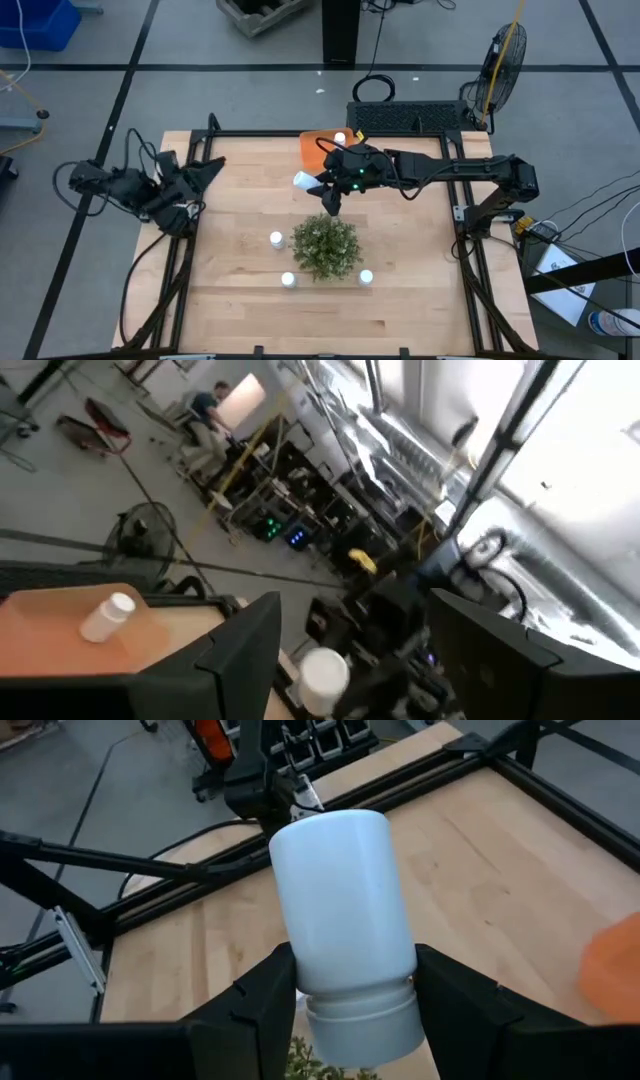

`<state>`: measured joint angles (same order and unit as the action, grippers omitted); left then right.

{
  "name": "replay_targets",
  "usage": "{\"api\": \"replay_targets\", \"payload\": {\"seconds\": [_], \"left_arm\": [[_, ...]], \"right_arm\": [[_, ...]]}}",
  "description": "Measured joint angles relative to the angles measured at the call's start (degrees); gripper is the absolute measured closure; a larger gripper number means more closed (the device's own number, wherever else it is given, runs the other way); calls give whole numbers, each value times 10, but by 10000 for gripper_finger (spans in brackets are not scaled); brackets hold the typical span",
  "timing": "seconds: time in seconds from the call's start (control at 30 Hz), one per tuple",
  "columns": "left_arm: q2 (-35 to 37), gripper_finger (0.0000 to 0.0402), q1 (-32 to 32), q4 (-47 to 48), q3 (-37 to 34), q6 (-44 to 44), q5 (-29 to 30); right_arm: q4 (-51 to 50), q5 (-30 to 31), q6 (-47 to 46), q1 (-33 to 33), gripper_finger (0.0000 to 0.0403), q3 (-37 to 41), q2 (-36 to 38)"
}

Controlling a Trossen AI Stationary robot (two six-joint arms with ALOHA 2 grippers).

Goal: Pick and place pill bottles into a basket
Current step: Put the white pill bottle into the orange bin

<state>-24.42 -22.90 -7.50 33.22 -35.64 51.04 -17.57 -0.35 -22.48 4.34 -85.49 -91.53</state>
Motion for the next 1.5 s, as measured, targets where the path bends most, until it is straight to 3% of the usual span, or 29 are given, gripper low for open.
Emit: {"api": "replay_targets", "payload": {"seconds": [0.13,0.3,0.4,0.63,0.8,1.0,1.5], "left_arm": [[-58,146,8,1,2,-49,-5],[-128,146,61,0,2,-154,-77],[-167,147,106,-5,2,-214,-148],[-253,146,192,-126,2,-226,-320],[-303,146,228,-151,2,-273,-391],[-337,146,233,-235,2,-268,-408],[-346,146,233,-193,2,-205,-407]], "right_arm": [[12,-10,10,-3,236,0,0],[42,-12,17,-3,236,0,0],[48,-15,20,-7,236,0,0],[45,-28,26,-19,236,0,0],[45,-25,23,-22,236,0,0],[30,-12,19,-24,236,0,0],[16,-13,-13,-14,236,-1,-15]]}}
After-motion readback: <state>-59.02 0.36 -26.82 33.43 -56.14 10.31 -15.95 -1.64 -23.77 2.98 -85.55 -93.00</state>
